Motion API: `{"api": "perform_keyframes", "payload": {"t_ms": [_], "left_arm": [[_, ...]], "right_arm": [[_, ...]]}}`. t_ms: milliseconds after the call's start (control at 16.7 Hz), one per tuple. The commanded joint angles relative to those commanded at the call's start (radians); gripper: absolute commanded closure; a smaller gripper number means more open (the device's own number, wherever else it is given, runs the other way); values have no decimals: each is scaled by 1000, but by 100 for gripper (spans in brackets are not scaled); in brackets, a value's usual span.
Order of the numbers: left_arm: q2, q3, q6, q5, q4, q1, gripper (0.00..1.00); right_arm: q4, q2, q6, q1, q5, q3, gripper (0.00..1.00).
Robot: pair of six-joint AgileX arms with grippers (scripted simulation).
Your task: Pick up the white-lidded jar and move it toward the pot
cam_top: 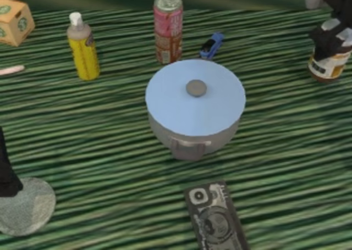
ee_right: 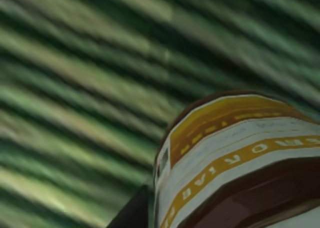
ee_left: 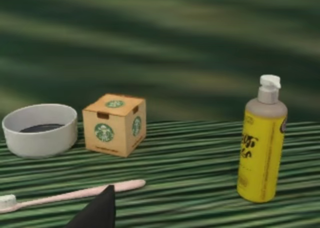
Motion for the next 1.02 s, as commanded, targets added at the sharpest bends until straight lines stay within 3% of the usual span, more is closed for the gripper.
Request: {"api": "perform_keyframes", "payload": {"t_ms": [480,1020], "left_arm": [[0,0,0,0,0,0,0],[0,0,0,0,0,0,0]], "right_arm": [[29,-406,3,12,-4,-440,100],[31,-458,18,13,-2,-496,100]]}}
